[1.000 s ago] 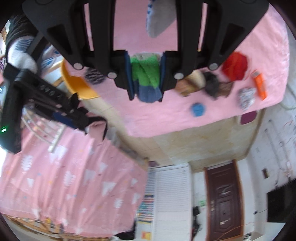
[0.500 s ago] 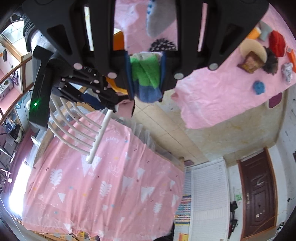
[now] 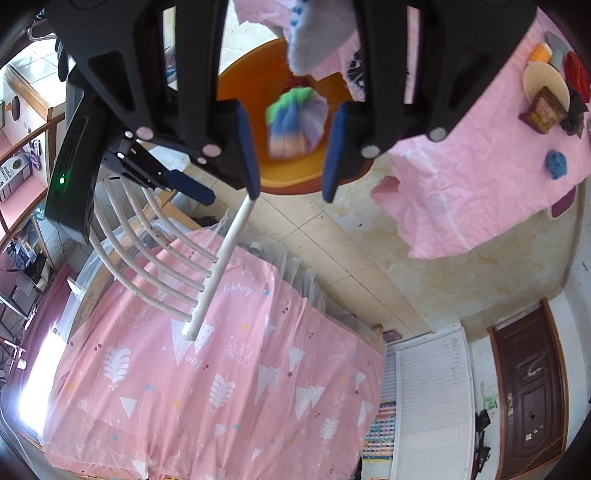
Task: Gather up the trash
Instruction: 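Carry the sock and black cloth to the orange bin while both grippers open to drop them, then move both open grippers back over the bed clutter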
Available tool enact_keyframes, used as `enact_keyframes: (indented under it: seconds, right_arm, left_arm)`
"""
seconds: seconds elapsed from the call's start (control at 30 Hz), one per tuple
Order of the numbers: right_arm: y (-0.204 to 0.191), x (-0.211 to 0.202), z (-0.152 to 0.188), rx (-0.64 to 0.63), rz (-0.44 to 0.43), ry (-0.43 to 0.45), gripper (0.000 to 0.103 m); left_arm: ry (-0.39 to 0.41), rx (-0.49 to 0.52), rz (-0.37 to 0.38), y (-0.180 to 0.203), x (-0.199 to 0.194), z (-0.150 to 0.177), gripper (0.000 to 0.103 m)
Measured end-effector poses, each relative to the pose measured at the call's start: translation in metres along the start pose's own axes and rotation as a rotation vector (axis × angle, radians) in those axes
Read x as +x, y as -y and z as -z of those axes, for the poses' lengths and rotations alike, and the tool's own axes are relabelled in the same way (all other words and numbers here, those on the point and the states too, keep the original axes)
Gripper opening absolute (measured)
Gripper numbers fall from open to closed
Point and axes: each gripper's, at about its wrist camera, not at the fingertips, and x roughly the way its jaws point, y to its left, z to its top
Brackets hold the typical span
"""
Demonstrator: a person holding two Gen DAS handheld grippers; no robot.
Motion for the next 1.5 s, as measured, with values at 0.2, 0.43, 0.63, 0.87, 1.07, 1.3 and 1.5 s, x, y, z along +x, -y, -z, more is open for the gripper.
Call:
enact_keyframes:
  seconds: [0.2,0.43,0.63,0.87,1.07,1.3,1.5]
  right_arm:
    - [-0.011,-0.005,-0.006,-0.020,0.009,0.007,0.039]
    - [-0.048,-0.007,-0.017,-0.084,-0.013,0.011,0.040]
    - [-0.097,0.001,-0.026,-0.152,-0.057,0.001,0.046]
    - [-0.156,0.015,-0.029,-0.236,-0.111,-0.022,0.049]
    - [-0.209,0.033,-0.031,-0.307,-0.149,-0.050,0.050]
    - [-0.265,0.051,-0.029,-0.379,-0.197,-0.084,0.051]
    - [-0.305,0.070,-0.026,-0.431,-0.234,-0.116,0.052]
  left_arm:
    - [0.008,-0.012,-0.007,-0.009,-0.010,0.002,0.036]
    - [0.046,-0.051,-0.016,-0.030,-0.037,0.002,0.036]
    - [0.079,-0.114,-0.054,-0.064,-0.067,0.004,0.036]
    - [0.115,-0.186,-0.126,-0.111,-0.106,0.017,0.039]
    - [0.140,-0.254,-0.204,-0.156,-0.135,0.029,0.041]
    - [0.146,-0.325,-0.285,-0.205,-0.160,0.049,0.041]
    - [0.124,-0.392,-0.357,-0.252,-0.173,0.073,0.041]
